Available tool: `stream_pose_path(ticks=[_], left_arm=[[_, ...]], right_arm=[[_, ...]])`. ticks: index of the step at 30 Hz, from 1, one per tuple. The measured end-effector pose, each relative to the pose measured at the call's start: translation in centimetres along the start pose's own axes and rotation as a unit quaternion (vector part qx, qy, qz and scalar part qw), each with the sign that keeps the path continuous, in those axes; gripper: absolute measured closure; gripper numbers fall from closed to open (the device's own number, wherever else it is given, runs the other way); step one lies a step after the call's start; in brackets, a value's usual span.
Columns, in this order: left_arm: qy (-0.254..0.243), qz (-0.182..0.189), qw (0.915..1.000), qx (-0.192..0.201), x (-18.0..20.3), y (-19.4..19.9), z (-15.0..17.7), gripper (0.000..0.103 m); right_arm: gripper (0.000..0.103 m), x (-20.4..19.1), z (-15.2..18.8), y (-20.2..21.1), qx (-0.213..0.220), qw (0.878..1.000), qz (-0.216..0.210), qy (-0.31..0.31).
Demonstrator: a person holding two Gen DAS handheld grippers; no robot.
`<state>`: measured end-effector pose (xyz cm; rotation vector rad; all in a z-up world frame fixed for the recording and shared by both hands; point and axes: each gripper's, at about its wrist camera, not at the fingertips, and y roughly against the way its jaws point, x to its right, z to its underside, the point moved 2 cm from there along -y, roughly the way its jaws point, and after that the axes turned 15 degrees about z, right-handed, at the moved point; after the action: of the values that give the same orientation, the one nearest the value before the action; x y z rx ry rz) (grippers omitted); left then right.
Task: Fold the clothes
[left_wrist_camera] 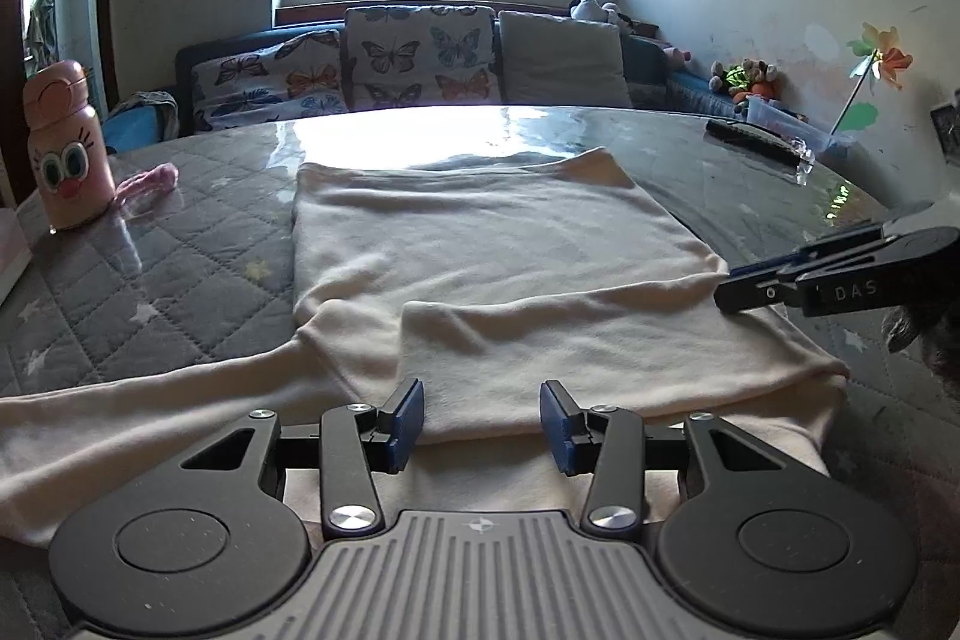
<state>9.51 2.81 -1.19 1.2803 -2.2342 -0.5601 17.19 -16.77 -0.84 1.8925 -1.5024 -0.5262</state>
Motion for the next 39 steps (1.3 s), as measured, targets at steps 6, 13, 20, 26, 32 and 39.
stream_pose_path(ticks=[6, 13, 20, 26, 32, 39], left_arm=[[0.018, -0.024, 0.9995, 0.012, -1.5, 2.2, 0.5, 0.058], [0.044, -0.07, 0.9961, 0.03, -3.8, 5.5, 1.4, 0.056], [0.103, -0.15, 0.982, 0.05, -7.8, 9.3, 2.8, 0.056], [0.154, -0.222, 0.9607, 0.064, -11.0, 11.7, 4.2, 0.055], [0.203, -0.256, 0.9417, 0.078, -13.8, 13.2, 5.1, 0.055], [0.246, -0.27, 0.9273, 0.082, -16.3, 13.3, 5.1, 0.057]], right_arm=[[0.075, -0.6, 0.1, 0.7, 0.011, 1.0, 0.002, 0.015], [0.068, -3.3, -0.1, 1.4, 0.025, 0.998, 0.001, 0.062], [0.068, -8.8, -1.2, 1.4, 0.037, 0.992, -0.055, 0.109], [0.068, -12.6, -2.1, 0.7, 0.044, 0.988, -0.09, 0.117], [0.068, -15.1, -1.3, 0.1, 0.031, 0.983, -0.101, 0.153], [0.068, -14.3, -1.4, 1.3, 0.041, 0.983, -0.104, 0.144]])
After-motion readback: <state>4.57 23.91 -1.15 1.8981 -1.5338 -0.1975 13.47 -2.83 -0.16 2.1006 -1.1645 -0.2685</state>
